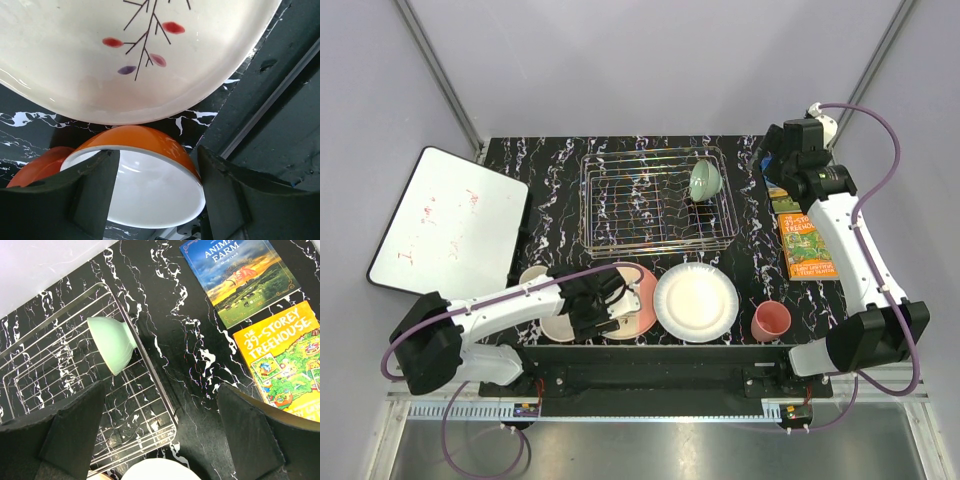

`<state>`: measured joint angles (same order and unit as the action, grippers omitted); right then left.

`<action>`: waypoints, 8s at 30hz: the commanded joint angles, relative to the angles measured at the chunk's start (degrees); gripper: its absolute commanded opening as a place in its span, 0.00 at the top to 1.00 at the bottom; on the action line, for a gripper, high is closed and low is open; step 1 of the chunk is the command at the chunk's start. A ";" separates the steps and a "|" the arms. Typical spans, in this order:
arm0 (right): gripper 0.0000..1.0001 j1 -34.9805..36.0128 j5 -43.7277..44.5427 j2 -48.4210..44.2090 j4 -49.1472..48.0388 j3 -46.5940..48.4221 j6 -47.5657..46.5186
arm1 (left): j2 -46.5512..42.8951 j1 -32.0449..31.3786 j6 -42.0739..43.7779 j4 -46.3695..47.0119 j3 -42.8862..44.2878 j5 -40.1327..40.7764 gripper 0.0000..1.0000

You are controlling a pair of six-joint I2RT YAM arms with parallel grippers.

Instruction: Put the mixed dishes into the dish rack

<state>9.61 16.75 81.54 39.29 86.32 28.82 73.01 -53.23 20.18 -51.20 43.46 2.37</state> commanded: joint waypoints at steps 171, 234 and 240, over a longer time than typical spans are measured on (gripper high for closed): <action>0.17 0.41 -37.58 -9.74 -23.64 -56.00 10.12 | 13.65 22.21 -7.88 5.58 41.00 -33.92 0.01; 1.00 21.24 -13.60 -28.28 -15.63 -22.52 -16.91 | 28.41 41.10 -15.52 1.63 50.93 -12.92 0.01; 1.00 21.24 -12.71 -21.10 -33.21 -17.43 -36.15 | 30.17 41.10 -17.28 1.63 50.14 -13.79 0.01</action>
<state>30.50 2.61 56.51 28.27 62.04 8.03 102.19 -12.29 4.51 -50.11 94.11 -11.46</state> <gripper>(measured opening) 0.029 0.988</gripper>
